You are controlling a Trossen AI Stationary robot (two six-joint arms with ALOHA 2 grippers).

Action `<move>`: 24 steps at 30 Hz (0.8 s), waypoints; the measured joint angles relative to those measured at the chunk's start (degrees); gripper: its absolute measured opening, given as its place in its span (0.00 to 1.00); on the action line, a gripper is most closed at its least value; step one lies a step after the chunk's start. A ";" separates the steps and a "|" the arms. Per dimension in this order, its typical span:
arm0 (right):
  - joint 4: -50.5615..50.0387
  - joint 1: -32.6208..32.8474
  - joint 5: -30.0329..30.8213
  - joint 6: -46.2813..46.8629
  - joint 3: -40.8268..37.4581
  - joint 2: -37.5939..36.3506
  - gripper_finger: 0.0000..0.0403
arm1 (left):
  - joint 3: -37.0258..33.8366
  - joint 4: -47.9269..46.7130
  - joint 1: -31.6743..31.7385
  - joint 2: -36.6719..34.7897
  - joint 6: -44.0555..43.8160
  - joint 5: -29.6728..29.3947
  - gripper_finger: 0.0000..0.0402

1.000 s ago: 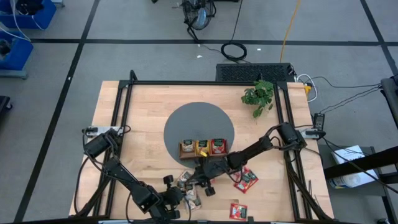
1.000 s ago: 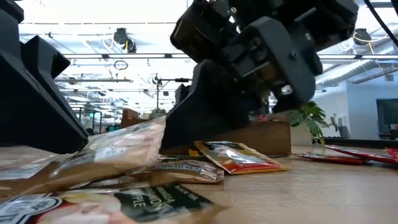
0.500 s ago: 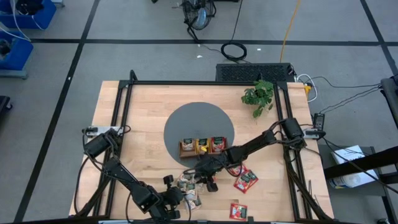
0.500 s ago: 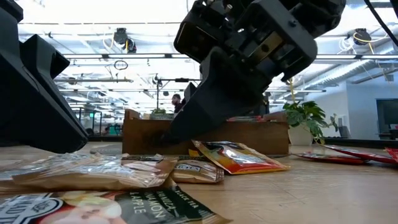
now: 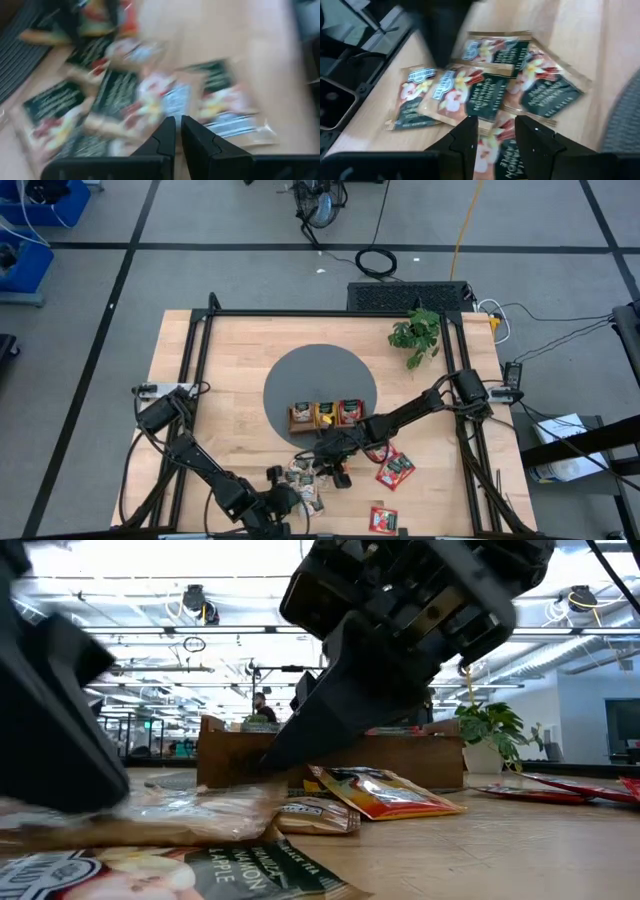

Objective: Pick & Place Tea
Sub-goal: Put the brown tea bag into the left section of the wooden organizer

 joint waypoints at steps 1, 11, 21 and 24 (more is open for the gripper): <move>0.19 0.28 -0.93 -0.05 0.00 0.01 0.29 | -0.05 -0.76 0.12 0.26 -1.15 -0.15 0.09; 0.49 1.00 -8.02 4.44 0.00 0.01 0.29 | 0.13 -0.40 0.33 2.35 -3.28 -0.79 0.09; -2.13 -0.79 -9.12 12.94 0.00 -0.92 0.29 | 0.19 -1.14 0.33 3.48 -4.22 -1.39 0.09; -3.82 -1.21 -8.94 16.23 0.00 -0.92 0.29 | 0.19 -1.31 0.31 3.53 -4.22 -1.62 0.09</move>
